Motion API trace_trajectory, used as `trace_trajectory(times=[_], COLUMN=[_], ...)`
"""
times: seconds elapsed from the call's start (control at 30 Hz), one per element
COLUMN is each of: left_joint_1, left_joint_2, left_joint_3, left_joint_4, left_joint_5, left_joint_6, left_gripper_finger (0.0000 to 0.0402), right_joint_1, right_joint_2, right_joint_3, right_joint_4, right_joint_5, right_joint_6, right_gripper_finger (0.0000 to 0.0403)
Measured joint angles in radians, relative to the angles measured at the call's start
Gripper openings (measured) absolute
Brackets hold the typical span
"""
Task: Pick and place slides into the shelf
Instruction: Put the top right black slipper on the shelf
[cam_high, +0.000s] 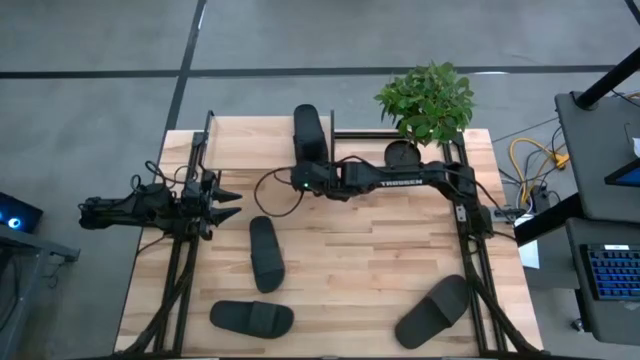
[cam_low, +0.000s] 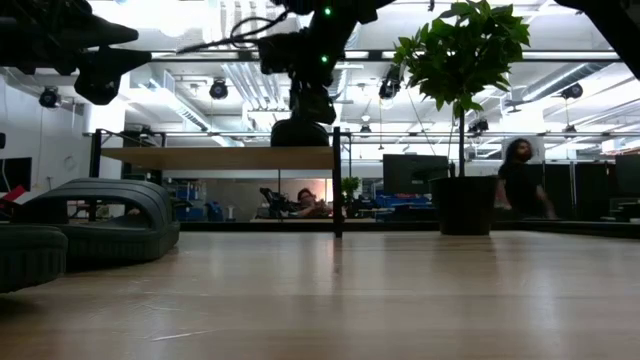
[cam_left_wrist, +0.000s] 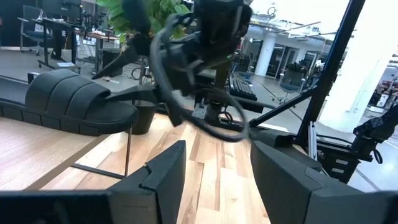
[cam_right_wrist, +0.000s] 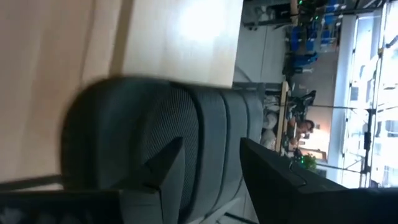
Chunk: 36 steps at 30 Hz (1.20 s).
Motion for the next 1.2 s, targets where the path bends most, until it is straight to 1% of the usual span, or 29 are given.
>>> trace_trajectory(times=[0.17,0.33,0.4,0.5,0.67,0.7,0.77,0.87,0.93,1.07,1.2], left_joint_1=[0.000,0.000,0.000,0.000,0.000,0.000,0.000,0.000,0.000,0.000,0.000], left_joint_2=[0.000,0.000,0.000,0.000,0.000,0.000,0.000,0.000,0.000,0.000,0.000], left_joint_3=[0.000,0.000,0.000,0.000,0.000,0.000,0.000,0.000,0.000,0.000,0.000], left_joint_4=[0.000,0.000,0.000,0.000,0.000,0.000,0.000,-0.001,-0.001,-0.002,-0.003], left_joint_5=[0.000,0.000,0.000,0.000,0.000,0.000,0.000,0.000,0.000,0.000,0.000], left_joint_6=[-0.001,-0.002,-0.002,-0.002,-0.003,-0.003,-0.003,-0.003,-0.003,-0.003,-0.003], left_gripper_finger=[0.0167,0.0167,0.0167,0.0167,0.0167,0.0167,0.0167,0.0167,0.0167,0.0167,0.0167], right_joint_1=[-0.028,-0.031,-0.031,-0.031,-0.031,-0.030,-0.030,-0.020,-0.010,0.012,0.029], right_joint_2=[0.002,0.002,0.002,0.002,0.002,0.002,0.002,0.003,0.003,0.003,0.003], right_joint_3=[-0.003,-0.008,-0.009,-0.010,-0.011,-0.011,-0.011,-0.012,-0.013,-0.013,-0.013], right_joint_4=[-0.035,-0.036,-0.036,-0.034,-0.034,-0.034,-0.032,-0.036,-0.036,-0.036,-0.035], right_joint_5=[-0.001,-0.001,0.000,0.001,0.004,0.008,0.035,0.134,0.181,0.236,0.251], right_joint_6=[0.026,0.055,0.069,0.084,0.117,0.119,0.121,0.139,0.157,0.182,0.209], right_gripper_finger=[0.0146,0.0145,0.0139,0.0110,0.0030,0.0020,0.0015,0.0012,0.0011,0.0010,0.0010])
